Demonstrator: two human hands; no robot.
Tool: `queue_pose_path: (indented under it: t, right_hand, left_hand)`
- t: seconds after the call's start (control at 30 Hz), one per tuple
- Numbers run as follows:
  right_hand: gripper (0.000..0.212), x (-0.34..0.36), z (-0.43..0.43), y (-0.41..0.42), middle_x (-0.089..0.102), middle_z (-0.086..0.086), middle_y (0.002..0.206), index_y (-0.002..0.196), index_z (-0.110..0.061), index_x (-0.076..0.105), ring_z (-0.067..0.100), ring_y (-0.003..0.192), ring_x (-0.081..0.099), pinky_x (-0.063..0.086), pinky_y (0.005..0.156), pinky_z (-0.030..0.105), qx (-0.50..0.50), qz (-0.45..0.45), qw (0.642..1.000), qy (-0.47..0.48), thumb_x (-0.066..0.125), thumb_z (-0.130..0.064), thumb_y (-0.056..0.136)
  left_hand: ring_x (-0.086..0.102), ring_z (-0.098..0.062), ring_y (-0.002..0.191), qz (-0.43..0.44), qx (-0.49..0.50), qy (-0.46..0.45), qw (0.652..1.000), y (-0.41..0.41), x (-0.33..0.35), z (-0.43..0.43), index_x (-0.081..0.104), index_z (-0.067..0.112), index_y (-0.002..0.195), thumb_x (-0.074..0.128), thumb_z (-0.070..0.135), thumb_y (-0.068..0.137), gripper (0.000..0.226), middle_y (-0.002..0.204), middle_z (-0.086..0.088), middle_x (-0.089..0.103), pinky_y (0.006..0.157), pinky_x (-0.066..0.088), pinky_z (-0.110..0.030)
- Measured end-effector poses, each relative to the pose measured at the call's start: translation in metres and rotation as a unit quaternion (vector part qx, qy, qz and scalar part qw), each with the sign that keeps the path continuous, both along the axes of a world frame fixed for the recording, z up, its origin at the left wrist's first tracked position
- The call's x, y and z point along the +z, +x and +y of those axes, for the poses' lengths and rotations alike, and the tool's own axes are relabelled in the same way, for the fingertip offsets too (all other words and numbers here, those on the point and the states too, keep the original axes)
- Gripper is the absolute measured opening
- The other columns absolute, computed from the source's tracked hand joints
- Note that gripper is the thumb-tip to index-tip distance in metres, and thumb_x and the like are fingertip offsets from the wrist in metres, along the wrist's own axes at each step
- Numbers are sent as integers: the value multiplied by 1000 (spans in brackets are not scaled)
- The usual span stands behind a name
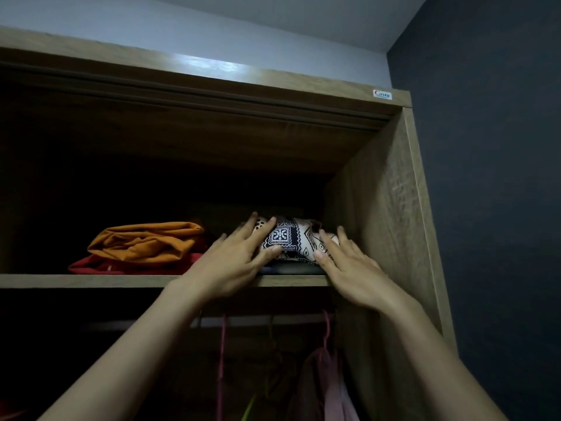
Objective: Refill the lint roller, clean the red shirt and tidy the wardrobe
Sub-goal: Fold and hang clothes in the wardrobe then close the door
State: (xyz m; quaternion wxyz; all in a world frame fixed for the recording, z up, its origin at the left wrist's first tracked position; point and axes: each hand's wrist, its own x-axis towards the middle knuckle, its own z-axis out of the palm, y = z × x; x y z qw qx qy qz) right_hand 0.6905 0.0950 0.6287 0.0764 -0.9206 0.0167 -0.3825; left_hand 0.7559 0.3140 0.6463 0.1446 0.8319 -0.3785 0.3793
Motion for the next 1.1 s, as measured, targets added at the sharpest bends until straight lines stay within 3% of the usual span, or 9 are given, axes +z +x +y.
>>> queue_pose_path:
  t: [0.17, 0.27, 0.43, 0.57, 0.7, 0.8, 0.9, 1.03, 1.1]
  right_hand:
    - [52, 4, 2, 2, -9, -5, 160, 147, -43, 1, 22, 148, 2, 8, 118, 48, -31, 32, 999, -6, 11, -54, 97]
    - [52, -1, 4, 1, -7, -5, 160, 148, -43, 3, 21, 148, 2, 7, 118, 47, -29, 1, 1000, -4, 11, -53, 98]
    - [55, -22, 23, -6, -7, -11, 159, 148, -43, 2, 10, 147, -4, 4, 119, 42, 53, -141, 988, 19, 10, -56, 96]
    - [60, -27, 55, -1, -2, -14, 160, 147, -45, 8, 4, 146, -2, 5, 119, 36, 116, -213, 970, 20, 8, -63, 90]
    - [56, -16, 100, 8, 25, -12, 155, 144, -38, 29, 5, 143, 20, 20, 117, 41, 184, -287, 939, 33, 17, -58, 93]
    - [50, -3, 137, 12, 37, -10, 148, 143, -32, 34, 6, 136, 34, 31, 113, 39, 265, -261, 926, 63, 26, -51, 98]
    - [52, 8, 166, 19, 40, -3, 147, 146, -29, 29, 10, 136, 35, 27, 111, 26, 280, -207, 936, 44, 27, -48, 98]
    - [57, 12, 189, 37, 48, 10, 140, 148, -31, 22, 24, 132, 43, 36, 108, 42, 224, -154, 962, 36, 20, -56, 97]
    - [59, 10, 195, 45, 52, 13, 137, 147, -31, 22, 27, 128, 46, 39, 105, 44, 200, -138, 969, 41, 16, -58, 95]
  left_hand:
    - [2, -19, 150, 5, 52, 8, 999, 3, 3, -3, -1, 43, 151, 19, 51, 100, 55, 162, 3, -4, 120, 6, -43]
    - [4, -19, 149, -7, 45, -6, 999, 3, 0, -2, -1, 38, 152, 20, 51, 100, 57, 163, 2, 0, 120, 7, -40]
    - [9, -8, 147, -158, 12, -57, 986, 0, -12, 21, 12, 30, 153, 10, 63, 90, 71, 161, 4, 15, 117, 5, -24]
    - [24, -10, 143, -267, -35, -86, 959, -9, -21, 52, 33, 19, 148, 30, 43, 97, 57, 155, -3, 32, 114, 26, -26]
    - [39, -16, 138, -324, -53, -121, 937, -14, -21, 99, 45, 12, 142, 39, 29, 98, 48, 147, -7, 44, 114, 31, -31]
    - [46, -17, 131, -262, -10, -206, 943, -10, -15, 140, 44, 16, 143, 39, 34, 99, 47, 142, -5, 50, 109, 39, -43]
    - [49, -20, 129, -146, 31, -232, 961, -1, -11, 174, 34, 23, 148, 40, 40, 101, 50, 143, -6, 49, 105, 43, -44]
    - [48, -31, 129, 46, 40, -236, 970, 3, -6, 195, 24, 26, 151, 34, 49, 98, 58, 143, -16, 48, 106, 40, -41]
    - [46, -32, 131, 90, 50, -232, 967, 7, -4, 197, 26, 24, 151, 33, 51, 98, 60, 145, -18, 46, 104, 38, -39]
